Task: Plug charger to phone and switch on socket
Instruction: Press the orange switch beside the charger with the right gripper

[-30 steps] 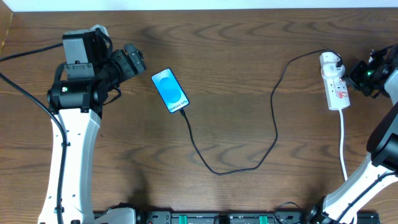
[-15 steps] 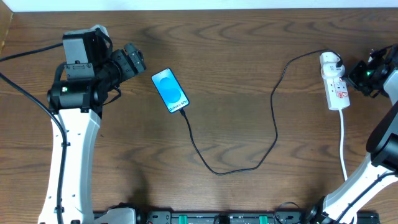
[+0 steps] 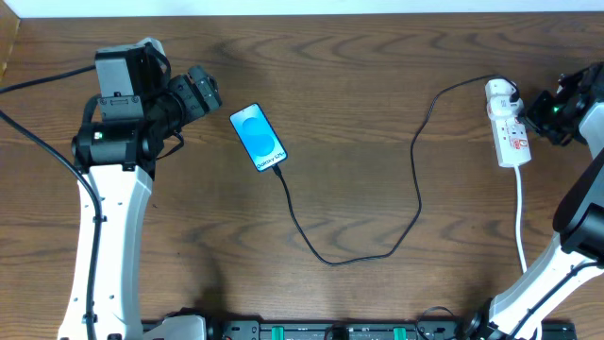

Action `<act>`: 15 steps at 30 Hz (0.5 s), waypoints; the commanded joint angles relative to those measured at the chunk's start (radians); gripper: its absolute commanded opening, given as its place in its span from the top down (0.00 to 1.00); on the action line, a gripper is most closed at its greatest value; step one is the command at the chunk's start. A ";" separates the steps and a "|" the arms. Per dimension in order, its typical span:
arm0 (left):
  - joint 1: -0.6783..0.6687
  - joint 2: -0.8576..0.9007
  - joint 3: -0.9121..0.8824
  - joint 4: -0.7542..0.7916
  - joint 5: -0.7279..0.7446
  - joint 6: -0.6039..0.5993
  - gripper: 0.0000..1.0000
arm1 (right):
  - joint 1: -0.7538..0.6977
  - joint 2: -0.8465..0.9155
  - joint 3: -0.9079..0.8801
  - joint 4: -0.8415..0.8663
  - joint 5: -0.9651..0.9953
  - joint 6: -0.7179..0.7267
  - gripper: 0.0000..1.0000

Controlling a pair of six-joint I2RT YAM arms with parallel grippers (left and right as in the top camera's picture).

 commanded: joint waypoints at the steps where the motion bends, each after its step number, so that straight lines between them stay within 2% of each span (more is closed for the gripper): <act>1: 0.005 -0.005 -0.001 0.000 -0.013 0.014 0.05 | 0.084 0.023 -0.041 -0.055 -0.103 -0.016 0.99; 15: 0.005 -0.005 -0.001 0.000 -0.013 0.014 0.05 | 0.117 0.023 -0.041 -0.067 -0.103 0.023 0.99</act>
